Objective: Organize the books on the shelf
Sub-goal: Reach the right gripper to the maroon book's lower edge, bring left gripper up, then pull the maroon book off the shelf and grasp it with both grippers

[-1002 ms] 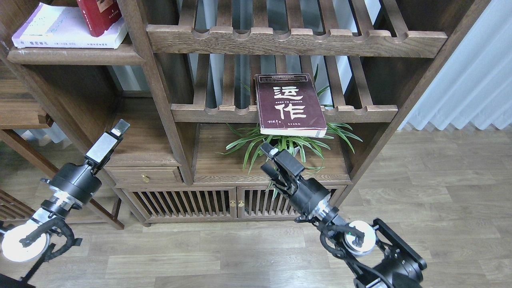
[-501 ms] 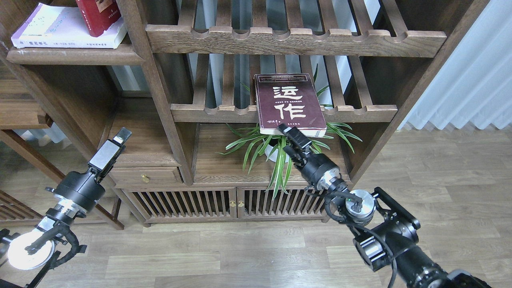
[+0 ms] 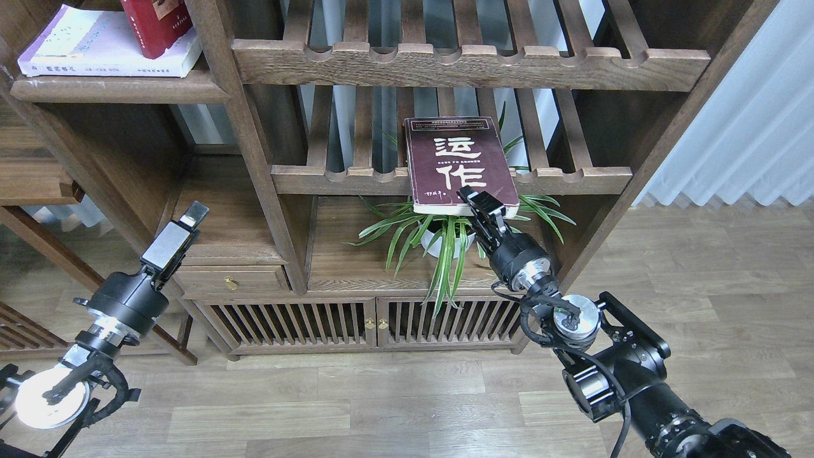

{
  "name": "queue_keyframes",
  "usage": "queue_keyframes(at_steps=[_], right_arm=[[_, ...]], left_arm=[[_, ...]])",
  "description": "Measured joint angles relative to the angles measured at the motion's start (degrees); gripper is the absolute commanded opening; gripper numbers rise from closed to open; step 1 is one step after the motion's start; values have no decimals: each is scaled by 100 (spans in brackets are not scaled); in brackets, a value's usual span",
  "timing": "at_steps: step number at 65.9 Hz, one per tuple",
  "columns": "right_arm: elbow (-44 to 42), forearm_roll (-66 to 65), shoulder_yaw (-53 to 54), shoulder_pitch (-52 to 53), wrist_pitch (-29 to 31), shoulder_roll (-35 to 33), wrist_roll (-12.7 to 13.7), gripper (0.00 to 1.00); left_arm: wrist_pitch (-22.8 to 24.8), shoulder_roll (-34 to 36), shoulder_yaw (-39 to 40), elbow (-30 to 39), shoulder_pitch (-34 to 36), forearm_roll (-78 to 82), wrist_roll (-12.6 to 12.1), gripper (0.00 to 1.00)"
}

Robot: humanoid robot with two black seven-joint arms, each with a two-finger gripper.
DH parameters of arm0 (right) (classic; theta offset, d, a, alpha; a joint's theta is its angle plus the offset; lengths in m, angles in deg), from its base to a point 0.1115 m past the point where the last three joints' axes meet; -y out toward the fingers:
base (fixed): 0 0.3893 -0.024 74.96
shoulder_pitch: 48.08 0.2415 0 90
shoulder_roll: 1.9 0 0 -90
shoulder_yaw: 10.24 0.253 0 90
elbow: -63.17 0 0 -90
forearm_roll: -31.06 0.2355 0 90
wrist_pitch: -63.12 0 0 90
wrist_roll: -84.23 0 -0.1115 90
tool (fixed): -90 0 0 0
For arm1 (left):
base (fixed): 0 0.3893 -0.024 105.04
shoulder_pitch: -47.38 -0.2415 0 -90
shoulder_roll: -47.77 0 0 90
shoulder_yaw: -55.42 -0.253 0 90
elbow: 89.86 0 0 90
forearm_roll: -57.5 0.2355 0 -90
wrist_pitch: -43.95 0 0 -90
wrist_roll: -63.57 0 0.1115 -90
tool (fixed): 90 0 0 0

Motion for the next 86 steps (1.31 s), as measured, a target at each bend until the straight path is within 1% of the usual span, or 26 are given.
queue_keyframes(at_steps=[12, 20, 28, 42, 45, 46, 52, 59, 66, 75, 86], right_arm=[[23, 36, -4, 0, 68, 0, -3, 4], [326, 86, 26, -69, 241, 0, -3, 4], [809, 101, 37, -371, 335, 0, 13, 4], [1988, 111, 19, -1368, 417, 0, 71, 4], [2166, 112, 13, -1574, 485, -1, 87, 4], [2337, 109, 0, -1796, 607, -1, 107, 4], [2527, 87, -34, -2077, 869, -1, 200, 4], [2661, -31, -179, -2443, 1025, 0, 416, 4], [2679, -195, -298, -2727, 1041, -1, 542, 4], [2686, -319, -357, -2958, 1048, 0, 597, 4], [2692, -351, -383, -3023, 1049, 0, 653, 4]], left_arm=[[0, -36, 2, 0, 0, -2, 0, 99], [0, -112, -2, 1, 0, -27, 0, 99], [0, -206, -52, 15, 0, -55, 0, 100], [0, -403, -212, 11, -80, -69, 8, 100], [0, -474, -269, 11, -132, -69, 8, 100], [0, -541, -328, 12, -193, -69, 5, 100], [0, -650, -408, 43, -297, -80, 3, 100], [0, -846, -514, 58, -401, -113, 0, 100], [0, -1058, -582, 64, -454, -199, 9, 100], [0, -1301, -657, 86, -506, -332, 10, 100], [0, -1419, -862, 80, -526, -368, 34, 96]])
